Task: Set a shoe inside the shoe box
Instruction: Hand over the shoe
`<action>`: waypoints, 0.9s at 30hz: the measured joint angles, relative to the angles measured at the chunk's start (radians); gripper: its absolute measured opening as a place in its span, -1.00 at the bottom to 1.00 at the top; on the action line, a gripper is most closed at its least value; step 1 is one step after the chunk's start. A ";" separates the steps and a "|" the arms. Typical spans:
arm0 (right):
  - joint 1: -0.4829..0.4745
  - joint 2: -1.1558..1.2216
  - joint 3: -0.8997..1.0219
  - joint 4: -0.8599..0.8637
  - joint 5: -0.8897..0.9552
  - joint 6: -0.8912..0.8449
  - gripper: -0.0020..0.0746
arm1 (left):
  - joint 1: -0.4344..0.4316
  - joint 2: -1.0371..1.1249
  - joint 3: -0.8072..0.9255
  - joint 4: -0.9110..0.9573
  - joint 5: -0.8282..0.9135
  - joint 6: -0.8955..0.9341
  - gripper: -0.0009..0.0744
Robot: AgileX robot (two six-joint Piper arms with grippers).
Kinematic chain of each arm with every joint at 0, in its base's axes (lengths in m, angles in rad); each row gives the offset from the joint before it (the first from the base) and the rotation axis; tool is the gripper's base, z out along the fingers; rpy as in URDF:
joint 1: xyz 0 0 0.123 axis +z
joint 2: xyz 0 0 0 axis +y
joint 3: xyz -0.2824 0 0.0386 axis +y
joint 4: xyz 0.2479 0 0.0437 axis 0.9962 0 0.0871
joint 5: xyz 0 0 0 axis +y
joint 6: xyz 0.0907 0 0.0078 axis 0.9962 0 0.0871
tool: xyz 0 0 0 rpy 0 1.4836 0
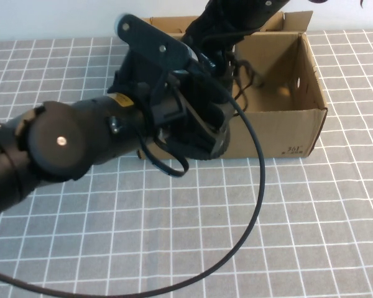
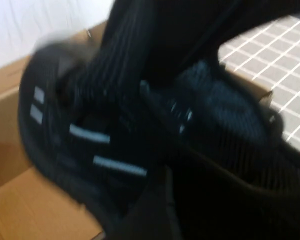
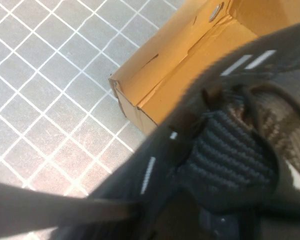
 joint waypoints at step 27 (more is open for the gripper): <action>-0.007 0.000 0.000 -0.019 0.014 0.000 -0.96 | 0.000 0.053 0.000 -0.008 -0.079 0.075 -0.43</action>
